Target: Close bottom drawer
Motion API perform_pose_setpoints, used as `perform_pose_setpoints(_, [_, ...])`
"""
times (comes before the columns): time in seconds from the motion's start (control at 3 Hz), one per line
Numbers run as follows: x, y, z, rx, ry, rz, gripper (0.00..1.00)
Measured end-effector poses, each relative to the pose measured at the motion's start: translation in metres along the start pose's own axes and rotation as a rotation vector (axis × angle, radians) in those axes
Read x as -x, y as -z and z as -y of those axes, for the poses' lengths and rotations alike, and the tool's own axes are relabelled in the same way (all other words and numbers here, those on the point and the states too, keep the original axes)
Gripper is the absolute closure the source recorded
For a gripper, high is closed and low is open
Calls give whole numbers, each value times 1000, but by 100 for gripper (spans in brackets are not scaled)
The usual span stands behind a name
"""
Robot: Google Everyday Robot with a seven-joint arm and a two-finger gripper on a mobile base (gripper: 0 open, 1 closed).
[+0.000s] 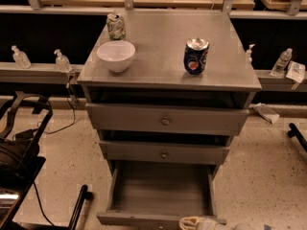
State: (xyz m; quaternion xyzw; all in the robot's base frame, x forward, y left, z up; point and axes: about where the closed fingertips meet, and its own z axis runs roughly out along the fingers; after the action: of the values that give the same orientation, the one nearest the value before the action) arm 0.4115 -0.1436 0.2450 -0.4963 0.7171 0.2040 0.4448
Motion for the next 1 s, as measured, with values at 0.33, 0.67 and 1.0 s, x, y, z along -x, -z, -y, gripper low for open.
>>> perform_pose_setpoints(0.33, [-33,-2,-29,53,-50,38,100])
perform_pose_setpoints(0.67, [-69,-9,-37,58,-105,48,100])
perform_pose_setpoints(1.0, [-90,-26,-38,53,-128,47,100])
